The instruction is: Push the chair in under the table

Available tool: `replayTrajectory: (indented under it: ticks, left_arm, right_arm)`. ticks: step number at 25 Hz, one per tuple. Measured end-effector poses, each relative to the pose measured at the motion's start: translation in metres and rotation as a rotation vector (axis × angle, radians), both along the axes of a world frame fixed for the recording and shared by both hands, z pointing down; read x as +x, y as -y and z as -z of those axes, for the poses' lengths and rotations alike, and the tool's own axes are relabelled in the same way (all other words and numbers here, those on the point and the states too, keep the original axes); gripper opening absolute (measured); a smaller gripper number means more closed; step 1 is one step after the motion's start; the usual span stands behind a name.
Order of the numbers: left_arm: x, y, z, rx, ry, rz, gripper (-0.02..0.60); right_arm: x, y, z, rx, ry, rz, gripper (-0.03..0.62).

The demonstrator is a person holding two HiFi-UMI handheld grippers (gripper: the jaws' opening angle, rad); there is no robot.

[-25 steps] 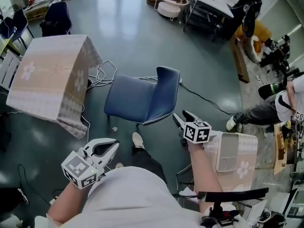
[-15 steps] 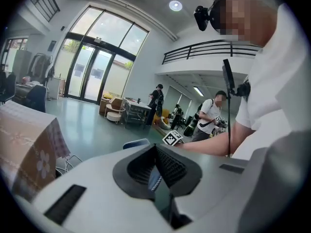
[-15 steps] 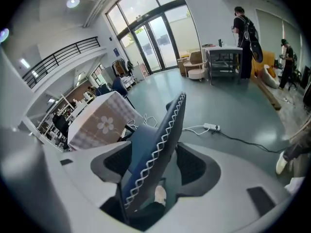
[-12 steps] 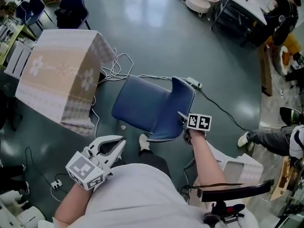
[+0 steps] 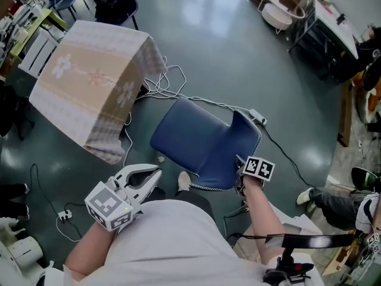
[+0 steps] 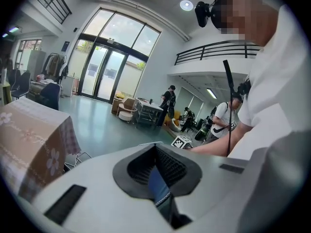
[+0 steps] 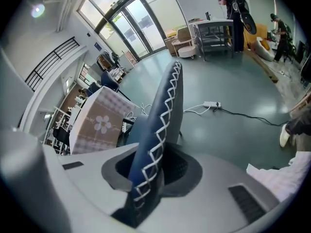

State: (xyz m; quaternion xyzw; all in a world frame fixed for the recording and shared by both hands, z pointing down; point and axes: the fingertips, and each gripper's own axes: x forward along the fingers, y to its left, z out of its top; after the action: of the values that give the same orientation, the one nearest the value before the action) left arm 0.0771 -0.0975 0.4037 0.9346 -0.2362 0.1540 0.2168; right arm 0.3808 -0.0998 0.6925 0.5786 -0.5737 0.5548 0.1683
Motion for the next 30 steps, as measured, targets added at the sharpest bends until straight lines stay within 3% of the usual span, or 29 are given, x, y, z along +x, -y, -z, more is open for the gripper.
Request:
replayTrajectory:
  ticks: [14, 30]
  left_arm:
    - [-0.034, 0.021, -0.006, -0.003, -0.018, 0.031, 0.011]
    - [-0.063, 0.027, -0.008, -0.017, -0.052, 0.046, 0.011]
  right_arm:
    - [-0.011, 0.044, 0.012, 0.007, 0.105, -0.114, 0.071]
    - [-0.027, 0.081, 0.026, 0.011, 0.131, -0.167, 0.066]
